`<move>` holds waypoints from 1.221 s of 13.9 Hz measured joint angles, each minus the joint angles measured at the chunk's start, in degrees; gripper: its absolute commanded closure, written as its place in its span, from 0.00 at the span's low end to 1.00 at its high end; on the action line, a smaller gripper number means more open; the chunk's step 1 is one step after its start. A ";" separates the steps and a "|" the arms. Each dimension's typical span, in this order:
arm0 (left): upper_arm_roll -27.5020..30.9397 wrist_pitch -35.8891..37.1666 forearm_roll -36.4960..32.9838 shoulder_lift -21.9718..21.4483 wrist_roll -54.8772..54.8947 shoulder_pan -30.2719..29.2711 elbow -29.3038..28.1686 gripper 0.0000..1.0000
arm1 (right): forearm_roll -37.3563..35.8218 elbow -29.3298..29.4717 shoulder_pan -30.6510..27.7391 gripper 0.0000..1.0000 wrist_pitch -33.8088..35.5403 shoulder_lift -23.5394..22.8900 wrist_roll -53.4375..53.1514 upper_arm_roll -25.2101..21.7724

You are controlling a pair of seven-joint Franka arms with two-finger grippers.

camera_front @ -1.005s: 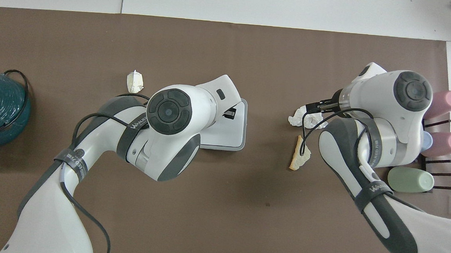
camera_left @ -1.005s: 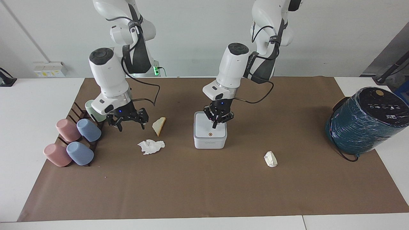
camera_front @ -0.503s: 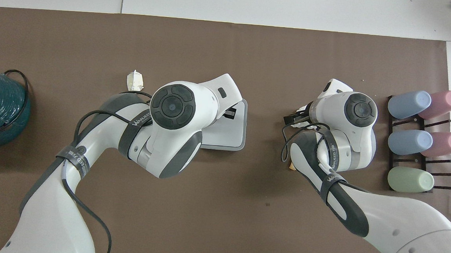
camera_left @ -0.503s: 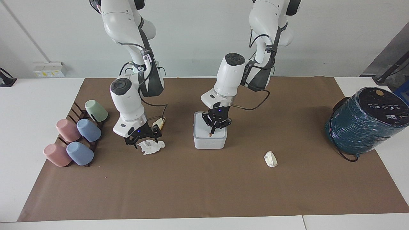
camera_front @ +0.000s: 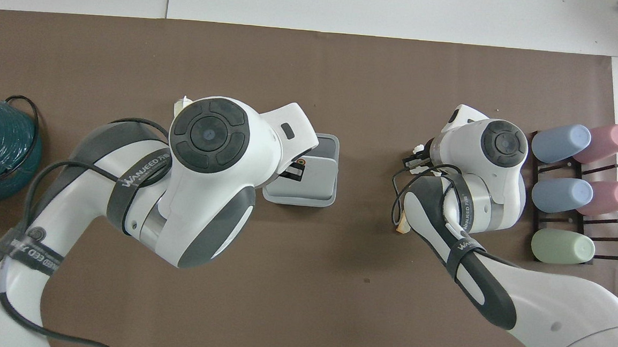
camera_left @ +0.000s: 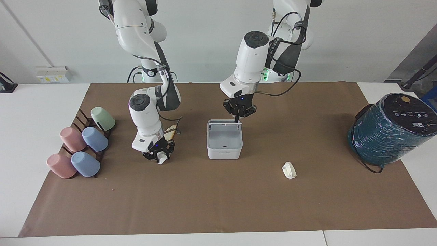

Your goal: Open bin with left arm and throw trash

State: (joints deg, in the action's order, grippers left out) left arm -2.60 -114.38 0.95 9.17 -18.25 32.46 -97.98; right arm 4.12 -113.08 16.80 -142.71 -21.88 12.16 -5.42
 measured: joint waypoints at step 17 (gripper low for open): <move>0.98 -23.70 -0.13 6.58 5.19 -14.64 -8.12 0.20 | 15.21 18.11 4.20 1.00 7.45 1.84 -50.64 10.39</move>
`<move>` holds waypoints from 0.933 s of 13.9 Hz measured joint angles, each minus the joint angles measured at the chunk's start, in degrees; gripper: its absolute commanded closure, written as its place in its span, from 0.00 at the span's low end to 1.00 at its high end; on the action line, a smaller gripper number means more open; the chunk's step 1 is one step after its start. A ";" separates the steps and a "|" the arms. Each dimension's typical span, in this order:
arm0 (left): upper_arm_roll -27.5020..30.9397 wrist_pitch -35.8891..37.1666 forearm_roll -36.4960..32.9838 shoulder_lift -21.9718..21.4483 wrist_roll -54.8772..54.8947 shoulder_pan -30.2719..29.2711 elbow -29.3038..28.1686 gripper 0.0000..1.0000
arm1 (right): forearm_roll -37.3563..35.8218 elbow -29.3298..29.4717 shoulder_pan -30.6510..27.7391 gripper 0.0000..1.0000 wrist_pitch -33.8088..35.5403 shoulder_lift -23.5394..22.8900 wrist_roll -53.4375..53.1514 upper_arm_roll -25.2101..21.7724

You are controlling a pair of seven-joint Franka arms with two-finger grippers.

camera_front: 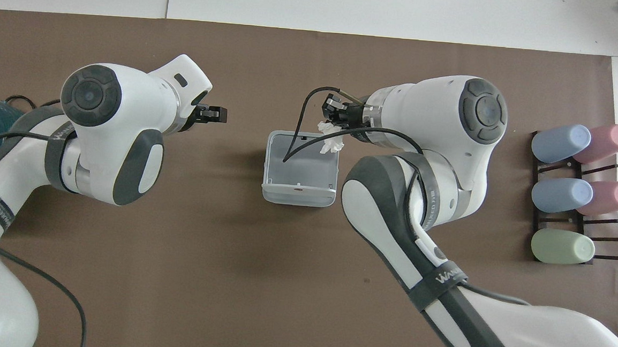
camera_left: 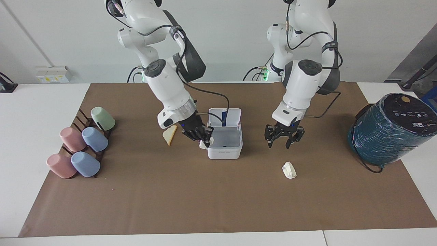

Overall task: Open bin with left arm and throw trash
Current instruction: 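Lower the tissue into the open bin and open the right gripper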

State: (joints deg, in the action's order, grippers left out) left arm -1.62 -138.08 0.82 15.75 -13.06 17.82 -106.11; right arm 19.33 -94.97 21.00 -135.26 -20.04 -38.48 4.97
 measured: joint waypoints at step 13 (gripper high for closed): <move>0.14 -8.89 -4.40 9.70 2.90 -4.26 0.38 0.15 | 0.10 -1.81 4.32 0.00 -1.24 -1.14 -1.73 0.07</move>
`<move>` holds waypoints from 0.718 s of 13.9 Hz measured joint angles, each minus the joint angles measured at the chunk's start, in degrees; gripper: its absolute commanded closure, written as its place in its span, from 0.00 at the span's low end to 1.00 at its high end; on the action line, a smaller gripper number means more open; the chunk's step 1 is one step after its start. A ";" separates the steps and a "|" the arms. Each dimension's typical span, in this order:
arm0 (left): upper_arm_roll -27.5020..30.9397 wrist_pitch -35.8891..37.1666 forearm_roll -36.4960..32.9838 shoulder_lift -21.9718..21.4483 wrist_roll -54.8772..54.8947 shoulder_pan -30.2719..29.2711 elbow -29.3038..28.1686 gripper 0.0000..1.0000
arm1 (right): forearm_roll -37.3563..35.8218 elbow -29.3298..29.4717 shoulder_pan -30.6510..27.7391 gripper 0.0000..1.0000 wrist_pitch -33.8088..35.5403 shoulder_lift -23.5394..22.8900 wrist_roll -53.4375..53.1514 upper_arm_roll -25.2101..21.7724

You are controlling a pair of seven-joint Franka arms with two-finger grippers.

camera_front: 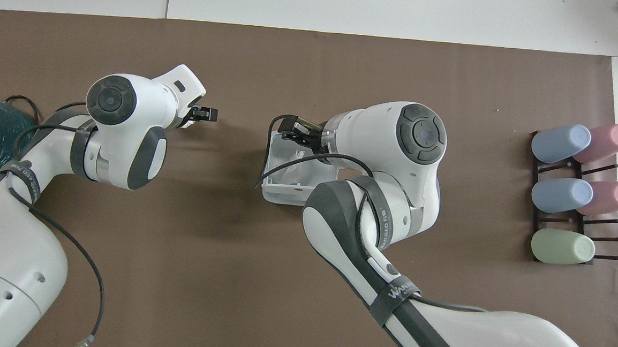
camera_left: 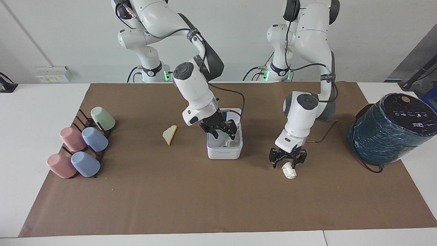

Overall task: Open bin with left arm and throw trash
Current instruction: 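Lower the tissue into the open bin and open the right gripper, then grasp the bread slice with the right gripper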

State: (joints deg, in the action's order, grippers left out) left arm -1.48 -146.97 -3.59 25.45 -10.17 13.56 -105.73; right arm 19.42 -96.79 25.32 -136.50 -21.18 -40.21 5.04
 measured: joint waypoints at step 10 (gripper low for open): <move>-0.56 -1.98 -1.57 1.76 0.07 -1.47 0.09 1.00 | -16.40 -7.22 -12.91 0.00 13.25 9.93 19.71 -1.23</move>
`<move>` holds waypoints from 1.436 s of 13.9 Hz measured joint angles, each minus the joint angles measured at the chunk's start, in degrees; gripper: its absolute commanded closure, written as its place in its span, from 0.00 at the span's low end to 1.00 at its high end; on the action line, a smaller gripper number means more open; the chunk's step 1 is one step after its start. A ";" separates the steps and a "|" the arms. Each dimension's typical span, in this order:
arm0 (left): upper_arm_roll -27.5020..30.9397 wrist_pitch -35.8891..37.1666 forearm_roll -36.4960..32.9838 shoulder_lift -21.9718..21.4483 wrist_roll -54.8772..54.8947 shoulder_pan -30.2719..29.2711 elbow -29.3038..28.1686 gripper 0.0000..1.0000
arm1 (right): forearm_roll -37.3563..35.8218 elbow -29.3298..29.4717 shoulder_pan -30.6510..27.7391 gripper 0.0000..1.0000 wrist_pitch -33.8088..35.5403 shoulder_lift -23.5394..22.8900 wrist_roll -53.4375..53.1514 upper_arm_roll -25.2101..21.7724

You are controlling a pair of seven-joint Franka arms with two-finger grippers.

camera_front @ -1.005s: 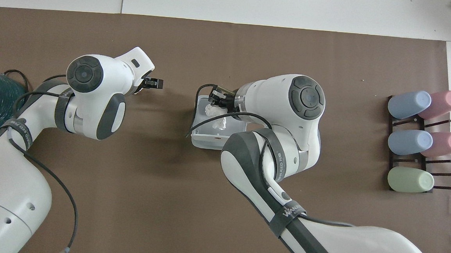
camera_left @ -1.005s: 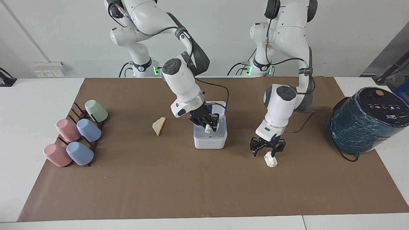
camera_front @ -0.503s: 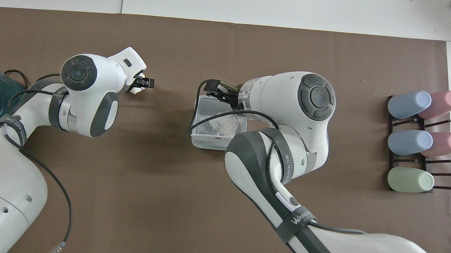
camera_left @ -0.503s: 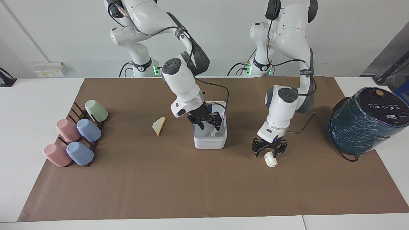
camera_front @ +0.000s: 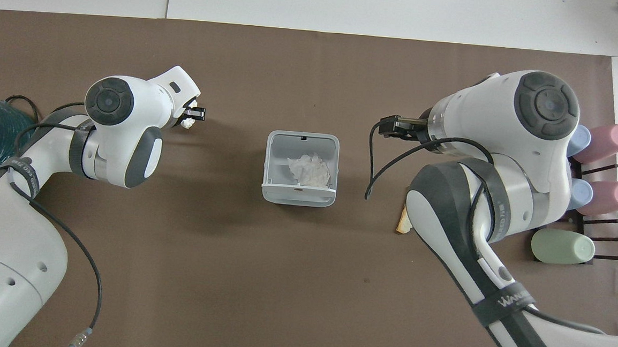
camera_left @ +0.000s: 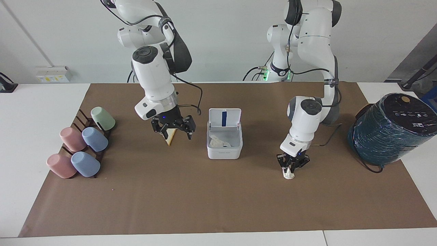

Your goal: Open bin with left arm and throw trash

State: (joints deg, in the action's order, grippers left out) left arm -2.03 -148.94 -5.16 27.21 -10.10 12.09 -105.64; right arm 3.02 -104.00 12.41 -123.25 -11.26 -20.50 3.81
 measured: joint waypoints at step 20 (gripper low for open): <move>-2.63 22.89 7.47 -16.63 -12.05 20.95 1.76 0.00 | -0.04 -29.80 0.60 0.62 -21.71 3.88 -26.72 0.66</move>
State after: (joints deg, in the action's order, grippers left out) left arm -4.66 -126.05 2.31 10.58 -22.15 33.04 -103.88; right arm 2.97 -133.80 13.01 -144.96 -7.38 -47.22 4.47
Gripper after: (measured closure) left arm 0.833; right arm 0.040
